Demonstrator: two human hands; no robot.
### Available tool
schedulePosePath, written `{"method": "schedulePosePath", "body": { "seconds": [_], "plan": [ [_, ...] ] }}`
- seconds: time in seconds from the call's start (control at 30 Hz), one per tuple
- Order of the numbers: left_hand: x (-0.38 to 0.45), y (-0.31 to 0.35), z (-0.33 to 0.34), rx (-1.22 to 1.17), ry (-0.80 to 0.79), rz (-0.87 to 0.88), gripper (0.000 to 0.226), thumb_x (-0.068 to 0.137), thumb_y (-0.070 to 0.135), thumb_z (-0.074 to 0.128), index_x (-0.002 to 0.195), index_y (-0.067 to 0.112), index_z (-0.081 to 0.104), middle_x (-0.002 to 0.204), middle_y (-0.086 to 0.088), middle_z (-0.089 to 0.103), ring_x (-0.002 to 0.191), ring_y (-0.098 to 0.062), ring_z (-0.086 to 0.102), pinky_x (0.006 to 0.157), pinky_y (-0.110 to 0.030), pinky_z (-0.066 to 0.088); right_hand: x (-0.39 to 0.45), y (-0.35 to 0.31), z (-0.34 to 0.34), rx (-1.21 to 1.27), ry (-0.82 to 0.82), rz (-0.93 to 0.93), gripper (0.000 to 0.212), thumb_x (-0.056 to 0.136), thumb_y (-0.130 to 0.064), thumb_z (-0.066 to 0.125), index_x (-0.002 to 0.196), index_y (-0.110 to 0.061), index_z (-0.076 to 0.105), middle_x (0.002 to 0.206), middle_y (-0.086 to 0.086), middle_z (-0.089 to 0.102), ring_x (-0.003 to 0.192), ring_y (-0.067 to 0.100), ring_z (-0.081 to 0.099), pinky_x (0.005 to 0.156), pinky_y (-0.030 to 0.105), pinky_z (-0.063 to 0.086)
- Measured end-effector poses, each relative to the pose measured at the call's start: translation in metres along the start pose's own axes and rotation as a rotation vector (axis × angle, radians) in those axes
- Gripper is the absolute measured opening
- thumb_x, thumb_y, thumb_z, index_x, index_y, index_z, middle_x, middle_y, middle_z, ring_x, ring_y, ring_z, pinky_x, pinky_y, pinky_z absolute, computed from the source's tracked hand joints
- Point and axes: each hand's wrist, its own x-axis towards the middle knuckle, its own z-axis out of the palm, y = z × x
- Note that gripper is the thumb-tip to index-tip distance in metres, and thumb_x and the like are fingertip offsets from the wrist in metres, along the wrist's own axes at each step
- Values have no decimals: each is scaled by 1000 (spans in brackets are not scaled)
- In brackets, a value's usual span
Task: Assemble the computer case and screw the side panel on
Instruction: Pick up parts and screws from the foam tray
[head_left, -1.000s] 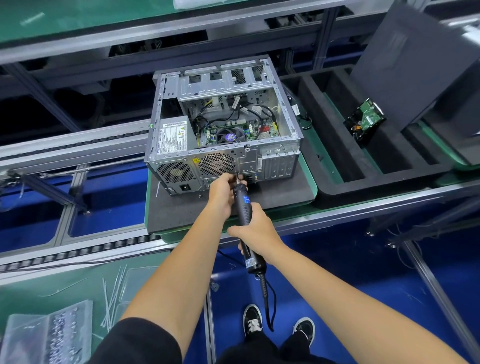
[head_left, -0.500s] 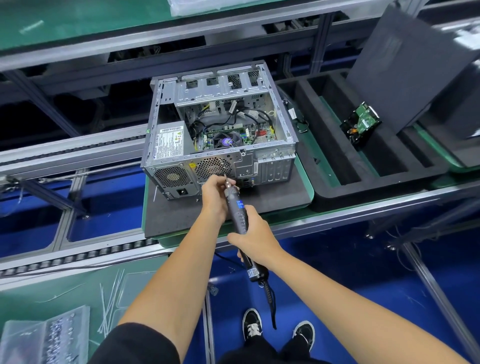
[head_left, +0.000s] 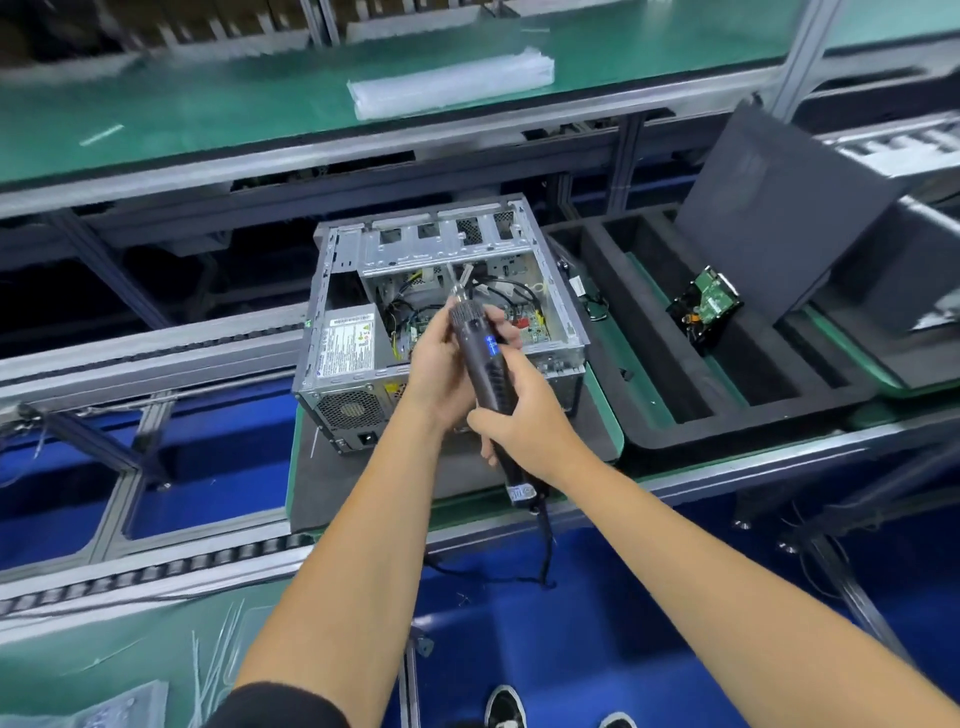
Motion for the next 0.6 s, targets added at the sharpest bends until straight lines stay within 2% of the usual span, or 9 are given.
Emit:
{"method": "schedulePosePath", "body": {
  "seconds": [0.07, 0.13, 0.23, 0.33, 0.43, 0.5, 0.6],
  "plan": [
    [14, 7, 26, 58, -34, -4, 48, 95, 38, 40, 77, 2, 66, 76, -11, 60, 68, -21, 59, 69, -31, 53, 10, -12, -11, 10, 45, -37, 55, 80, 3, 62, 129, -18, 46, 81, 14, 58, 46, 24, 57, 47, 39, 54],
    [33, 9, 51, 139, 26, -12, 46, 97, 37, 36, 79, 3, 61, 73, -10, 59, 65, -20, 57, 64, -29, 53, 20, -24, -25, 23, 122, -63, 54, 80, 6, 61, 128, -16, 47, 87, 21, 59, 44, 25, 56, 48, 40, 54],
    [68, 0, 79, 526, 157, 29, 35, 97, 34, 39, 91, 7, 62, 74, -6, 64, 67, -19, 59, 60, -28, 52, 28, -33, -63, 15, 228, -74, 46, 84, 6, 60, 122, -19, 51, 96, 19, 61, 43, 27, 54, 45, 34, 50],
    [105, -25, 101, 859, 181, 62, 25, 92, 19, 42, 77, 13, 60, 67, -2, 62, 60, -17, 55, 52, -24, 45, 29, -26, -115, -3, 285, -49, 38, 85, 4, 59, 114, -20, 53, 90, 15, 60, 44, 28, 54, 47, 36, 51],
    [146, -65, 110, 1036, 153, 61, 24, 88, 8, 40, 70, 11, 55, 64, -6, 56, 53, -18, 52, 45, -21, 41, 33, -6, -166, -31, 346, 37, 35, 80, 1, 61, 104, -23, 52, 81, 16, 54, 45, 29, 55, 48, 38, 53],
    [173, -95, 112, 1127, 167, 77, 28, 89, 5, 38, 63, 12, 48, 59, -4, 51, 49, -17, 48, 48, -24, 42, 39, 13, -197, -46, 369, 96, 32, 79, 0, 61, 103, -19, 50, 81, 15, 52, 44, 26, 55, 46, 36, 52],
    [208, -135, 110, 1259, 200, 29, 24, 86, 5, 36, 68, 12, 49, 73, -5, 54, 64, -22, 50, 64, -36, 49, 46, 44, -239, -45, 361, 178, 34, 80, 0, 61, 107, -14, 48, 86, 20, 51, 43, 26, 54, 44, 33, 50]
  ]
}}
